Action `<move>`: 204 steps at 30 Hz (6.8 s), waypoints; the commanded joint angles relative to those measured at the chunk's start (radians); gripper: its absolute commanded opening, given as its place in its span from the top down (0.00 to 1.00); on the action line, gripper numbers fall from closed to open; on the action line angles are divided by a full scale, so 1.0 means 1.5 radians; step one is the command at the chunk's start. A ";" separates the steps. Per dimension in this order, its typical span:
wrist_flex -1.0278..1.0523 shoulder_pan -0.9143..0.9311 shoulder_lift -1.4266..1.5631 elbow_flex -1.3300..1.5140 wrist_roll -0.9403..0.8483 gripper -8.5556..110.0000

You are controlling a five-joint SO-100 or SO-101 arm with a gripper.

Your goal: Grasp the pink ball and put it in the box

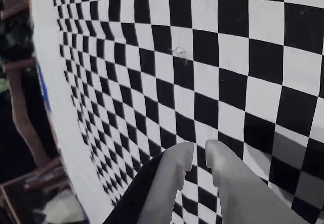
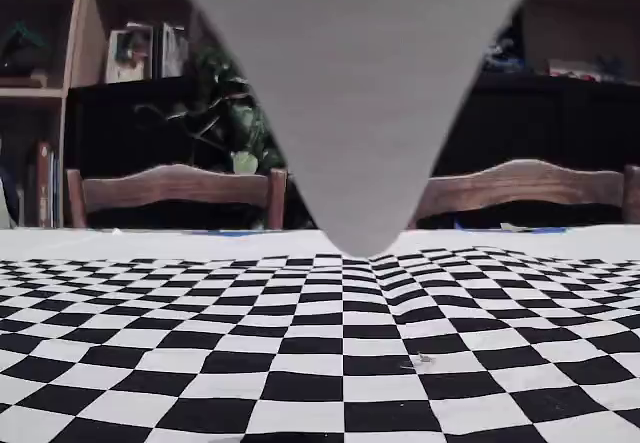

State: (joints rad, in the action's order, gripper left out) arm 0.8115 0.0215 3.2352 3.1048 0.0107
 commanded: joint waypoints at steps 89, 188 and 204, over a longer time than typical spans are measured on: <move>-0.463 -0.128 -0.034 0.005 -0.995 0.70; -0.508 -0.738 -0.103 0.005 -1.103 0.69; -0.510 -0.748 -0.133 0.005 -1.135 0.69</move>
State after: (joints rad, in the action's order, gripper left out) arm 0.0614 -1.0891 3.0450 3.1048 -1.6843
